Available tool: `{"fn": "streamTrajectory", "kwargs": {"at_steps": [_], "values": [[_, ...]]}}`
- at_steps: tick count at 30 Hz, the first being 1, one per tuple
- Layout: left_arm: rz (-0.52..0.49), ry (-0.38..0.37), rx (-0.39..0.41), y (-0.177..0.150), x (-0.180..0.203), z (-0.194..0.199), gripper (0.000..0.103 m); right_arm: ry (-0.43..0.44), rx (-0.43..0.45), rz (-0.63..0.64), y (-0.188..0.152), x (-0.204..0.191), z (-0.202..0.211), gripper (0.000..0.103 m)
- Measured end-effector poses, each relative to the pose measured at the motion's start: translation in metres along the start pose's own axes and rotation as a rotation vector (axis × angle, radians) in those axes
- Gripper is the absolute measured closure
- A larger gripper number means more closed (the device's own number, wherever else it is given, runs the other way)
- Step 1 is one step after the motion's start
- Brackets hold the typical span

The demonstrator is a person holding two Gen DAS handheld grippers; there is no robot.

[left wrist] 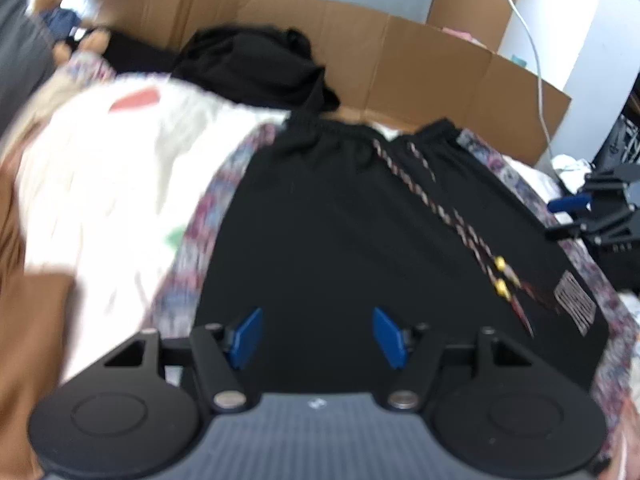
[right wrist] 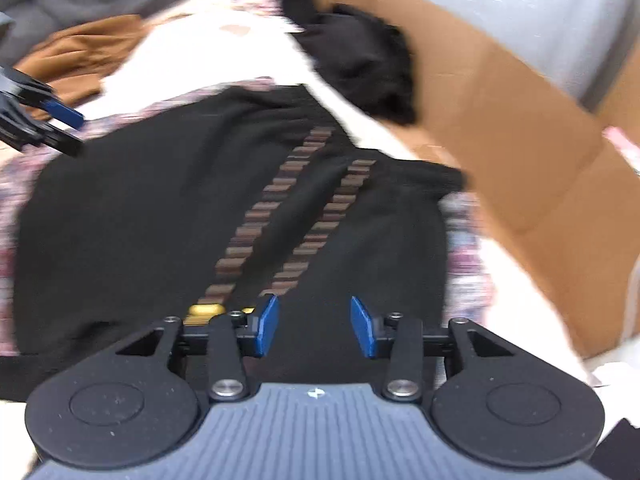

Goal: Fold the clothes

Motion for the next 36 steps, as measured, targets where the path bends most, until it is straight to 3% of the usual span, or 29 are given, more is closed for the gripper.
{"fn": "streamTrajectory", "kwargs": {"at_steps": [6, 10, 14, 17, 21, 25, 27, 31, 36], "values": [[-0.013, 0.037, 0.019, 0.058, 0.009, -0.036, 0.031, -0.050, -0.021, -0.030, -0.005, 0.051, -0.026, 0.058], [-0.030, 0.120, 0.037, 0.085, 0.011, -0.066, 0.032, -0.125, -0.001, -0.077, -0.004, 0.077, -0.045, 0.058], [0.036, 0.139, 0.030, 0.107, 0.010, -0.096, 0.034, -0.162, 0.013, -0.160, 0.000, 0.104, -0.067, 0.058], [0.067, 0.165, 0.036, 0.115, 0.008, -0.112, 0.044, -0.150, 0.018, -0.232, 0.001, 0.122, -0.084, 0.058], [0.119, 0.121, 0.018, 0.122, 0.007, -0.134, 0.070, -0.123, 0.010, -0.278, 0.002, 0.135, -0.103, 0.061], [0.085, 0.082, 0.000, 0.122, 0.011, -0.147, 0.084, -0.081, -0.005, -0.299, -0.003, 0.142, -0.121, 0.084], [0.078, 0.085, -0.039, 0.119, 0.007, -0.159, 0.094, -0.076, -0.012, -0.294, -0.006, 0.144, -0.127, 0.089], [0.155, 0.119, -0.051, 0.117, -0.012, -0.170, 0.098, -0.067, -0.018, -0.331, -0.012, 0.153, -0.134, 0.092], [0.129, 0.174, -0.058, 0.116, -0.022, -0.178, 0.102, -0.066, -0.027, -0.346, -0.016, 0.155, -0.138, 0.092]]}}
Point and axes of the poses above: each gripper's, at about its wrist camera, not at the fingertips, and z roughly against the way its jaws point, x to its right, y to its top, the point moved 6 cm from there along -z, roughly the way its jaws point, and after that the axes turned 11 degrees about z, right-handed, at the moved point
